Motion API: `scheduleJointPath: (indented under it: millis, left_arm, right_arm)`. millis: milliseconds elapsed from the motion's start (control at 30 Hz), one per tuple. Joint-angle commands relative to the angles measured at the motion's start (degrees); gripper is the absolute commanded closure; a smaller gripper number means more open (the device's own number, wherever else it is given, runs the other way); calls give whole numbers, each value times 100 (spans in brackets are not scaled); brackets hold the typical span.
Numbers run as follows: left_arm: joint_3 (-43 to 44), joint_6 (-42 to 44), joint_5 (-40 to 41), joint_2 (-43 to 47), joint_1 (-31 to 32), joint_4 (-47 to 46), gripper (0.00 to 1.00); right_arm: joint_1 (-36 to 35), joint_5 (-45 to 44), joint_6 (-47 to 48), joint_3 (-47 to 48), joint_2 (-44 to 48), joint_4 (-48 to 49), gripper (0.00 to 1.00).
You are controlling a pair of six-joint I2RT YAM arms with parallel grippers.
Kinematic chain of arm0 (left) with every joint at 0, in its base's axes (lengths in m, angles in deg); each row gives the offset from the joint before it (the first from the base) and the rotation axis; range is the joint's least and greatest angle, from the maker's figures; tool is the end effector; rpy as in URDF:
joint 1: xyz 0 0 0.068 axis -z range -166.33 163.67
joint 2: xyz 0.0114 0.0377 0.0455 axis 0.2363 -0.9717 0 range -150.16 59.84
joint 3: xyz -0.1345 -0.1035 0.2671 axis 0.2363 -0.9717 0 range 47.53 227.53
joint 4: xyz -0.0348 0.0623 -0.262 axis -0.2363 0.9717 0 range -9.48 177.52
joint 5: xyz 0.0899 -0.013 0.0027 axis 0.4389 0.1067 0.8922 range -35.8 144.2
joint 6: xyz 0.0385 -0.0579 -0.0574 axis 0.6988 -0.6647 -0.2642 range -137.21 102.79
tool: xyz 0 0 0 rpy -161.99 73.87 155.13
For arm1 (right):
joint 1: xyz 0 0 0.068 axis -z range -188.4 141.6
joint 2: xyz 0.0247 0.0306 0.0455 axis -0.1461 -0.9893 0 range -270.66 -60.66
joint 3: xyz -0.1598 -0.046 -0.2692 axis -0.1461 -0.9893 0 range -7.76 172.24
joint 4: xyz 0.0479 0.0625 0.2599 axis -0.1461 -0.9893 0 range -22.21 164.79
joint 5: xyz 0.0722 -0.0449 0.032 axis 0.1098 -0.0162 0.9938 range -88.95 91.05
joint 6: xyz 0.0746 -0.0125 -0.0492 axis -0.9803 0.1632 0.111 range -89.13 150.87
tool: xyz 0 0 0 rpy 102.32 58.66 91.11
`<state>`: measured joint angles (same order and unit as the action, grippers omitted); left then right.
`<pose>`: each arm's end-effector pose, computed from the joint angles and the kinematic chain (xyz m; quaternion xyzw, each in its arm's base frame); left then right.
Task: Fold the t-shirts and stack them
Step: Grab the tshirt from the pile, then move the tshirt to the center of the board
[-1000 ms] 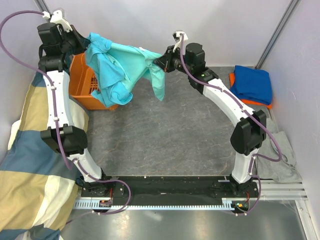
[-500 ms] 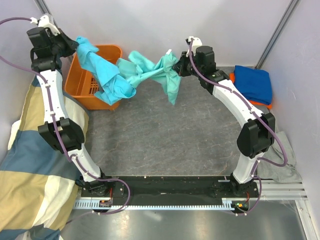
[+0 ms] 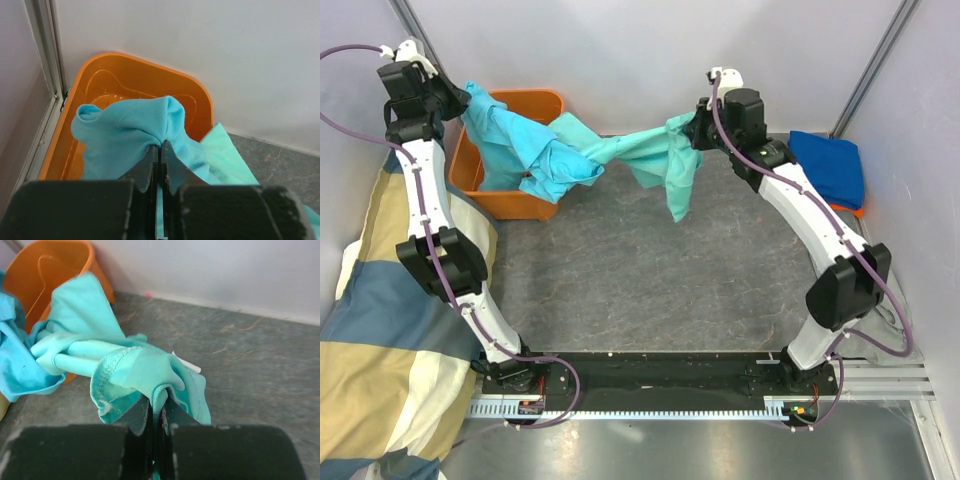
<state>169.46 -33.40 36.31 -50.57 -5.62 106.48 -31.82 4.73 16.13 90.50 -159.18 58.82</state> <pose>0.4917 0.1458 0.4753 -0.1472 0.7726 -0.1064 0.6083 0.4293 0.1916 0.4346 -0.0797 0.7957 0.2204 0.5585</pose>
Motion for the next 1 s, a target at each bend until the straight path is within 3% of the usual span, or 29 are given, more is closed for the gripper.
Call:
scheduleJointPath:
  millis: [0,267,633,867,967]
  left_arm:
    - [287,-16,154,-209,-31,-328,98]
    - [-151,1,101,-51,-22,-345,98]
    - [-424,36,57,169,83,-442,98]
    - [199,563,707,573,635,-56,98]
    - [602,1142,1523,784,1058,120,98]
  right_arm:
    - [171,-1141,358,203,850,-240,100]
    - [312,-1958,674,185,1458,-644,100]
    - [312,-1784,613,-307,1740,-776,100]
    - [312,-1502,507,-571,1687,-768,100]
    - [303,-1414,499,-641,1661,-768,100]
